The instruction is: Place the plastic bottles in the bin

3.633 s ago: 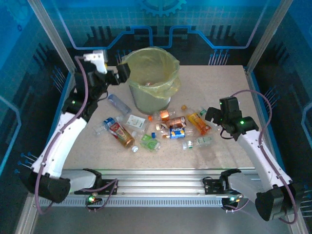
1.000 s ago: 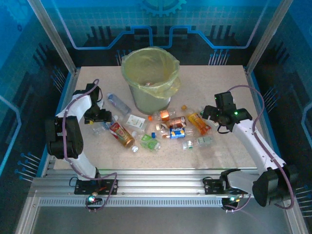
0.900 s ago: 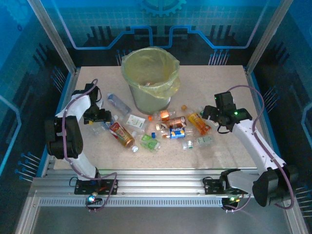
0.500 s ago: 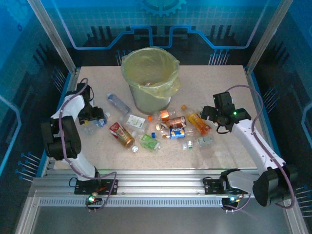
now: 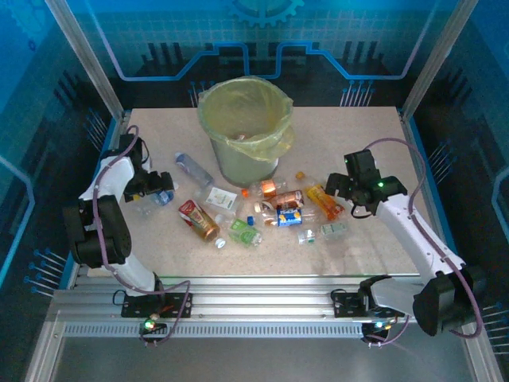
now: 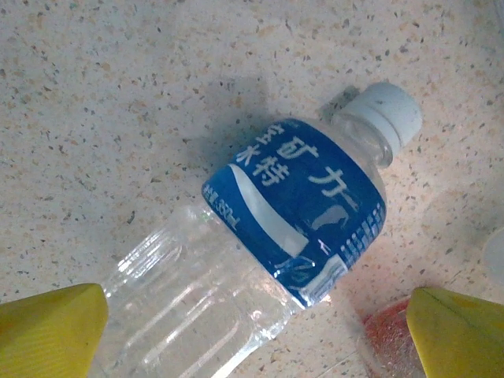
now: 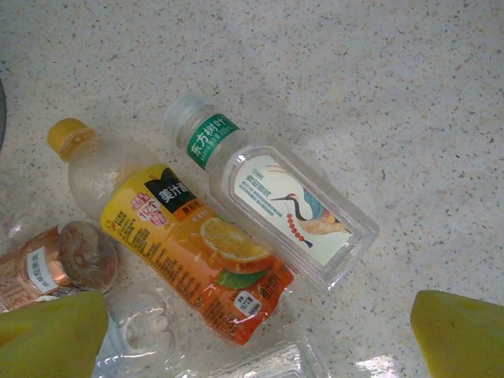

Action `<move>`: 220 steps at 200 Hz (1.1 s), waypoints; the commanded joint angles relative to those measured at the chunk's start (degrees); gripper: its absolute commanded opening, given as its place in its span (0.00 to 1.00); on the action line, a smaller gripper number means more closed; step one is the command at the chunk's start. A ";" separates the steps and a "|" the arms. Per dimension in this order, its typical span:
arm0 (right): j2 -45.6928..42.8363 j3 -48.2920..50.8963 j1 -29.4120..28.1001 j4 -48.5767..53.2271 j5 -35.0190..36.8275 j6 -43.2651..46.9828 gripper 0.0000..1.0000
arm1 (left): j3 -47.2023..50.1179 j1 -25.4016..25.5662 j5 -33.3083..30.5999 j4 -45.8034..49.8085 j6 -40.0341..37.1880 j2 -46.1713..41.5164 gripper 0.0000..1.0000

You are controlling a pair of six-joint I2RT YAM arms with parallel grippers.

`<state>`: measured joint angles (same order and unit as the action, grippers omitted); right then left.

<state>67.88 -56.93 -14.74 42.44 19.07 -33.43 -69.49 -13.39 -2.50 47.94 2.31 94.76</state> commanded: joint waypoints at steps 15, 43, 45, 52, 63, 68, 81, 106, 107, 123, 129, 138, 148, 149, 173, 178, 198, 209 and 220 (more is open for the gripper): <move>1.06 -2.31 -1.14 0.37 0.62 -0.14 1.00 | -3.39 -0.24 -2.84 4.90 -5.40 3.40 0.99; 1.55 -2.53 -1.26 0.21 0.96 -0.06 1.00 | -3.63 -0.06 -4.18 5.38 -5.69 6.79 0.99; 1.58 -2.50 -1.32 0.20 0.99 -0.06 1.00 | -3.78 -0.06 -4.40 5.51 -5.63 7.00 0.99; 1.79 -2.51 -1.43 0.11 1.13 0.02 1.00 | -4.00 0.03 -4.90 5.91 -5.62 7.61 0.99; 2.00 -2.50 -1.35 0.02 1.27 0.04 1.00 | -4.00 0.16 -5.55 6.15 -5.59 8.33 0.99; 2.19 -2.51 -1.41 -0.07 1.27 0.11 1.00 | -4.13 0.20 -5.63 6.11 -5.56 8.58 0.99; 2.56 -2.57 -1.43 -0.31 1.24 0.10 1.00 | -4.08 0.20 -5.65 5.81 -5.26 8.94 0.99; 3.21 -2.66 -1.57 -0.59 1.14 0.12 1.00 | -4.48 0.23 -6.73 4.90 -4.14 10.19 0.99; 3.22 -2.66 -1.59 -0.55 1.14 0.12 1.00 | -4.50 0.22 -6.77 4.89 -4.08 10.19 0.99; 3.24 -2.69 -1.67 -0.69 1.10 0.03 1.00 | -4.69 0.21 -7.00 3.87 -3.48 11.60 0.99; 3.25 -2.61 -1.69 -0.69 1.12 0.03 1.00 | -4.81 0.20 -6.86 3.38 -3.20 12.05 0.98; 3.22 -2.57 -1.70 -0.60 1.18 -0.05 1.00 | -4.84 0.25 -6.81 2.74 -2.77 12.82 0.94; 3.11 -2.43 -1.69 -0.60 1.32 -0.06 1.00 | -5.00 0.20 -6.66 2.06 -2.31 13.62 0.88; 3.08 -2.41 -1.69 -0.56 1.32 -0.06 1.00 | -4.98 0.20 -6.65 2.02 -2.27 13.70 0.88; 3.01 -2.46 -1.84 -0.29 1.63 -0.06 1.00 | -5.33 0.16 -6.08 0.55 -1.22 15.09 0.73; 3.02 -2.40 -1.86 -0.23 1.74 -0.06 1.00 | -5.32 0.20 -5.90 0.17 -0.96 15.10 0.71; 2.90 -2.11 -1.85 -0.33 1.84 -0.23 1.00 | -4.91 0.20 -5.59 -1.35 -0.05 14.77 0.60; 2.95 -2.02 -1.82 -0.41 1.88 -0.33 1.00 | -4.71 0.20 -5.36 -2.06 0.39 14.20 0.56; 2.87 -1.91 -1.87 -0.48 1.94 -0.32 1.00 | -4.53 0.20 -5.10 -2.62 0.83 13.41 0.53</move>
<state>70.89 -57.87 -15.57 42.37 19.57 -33.43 -73.76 -13.32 -8.34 48.07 1.37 109.27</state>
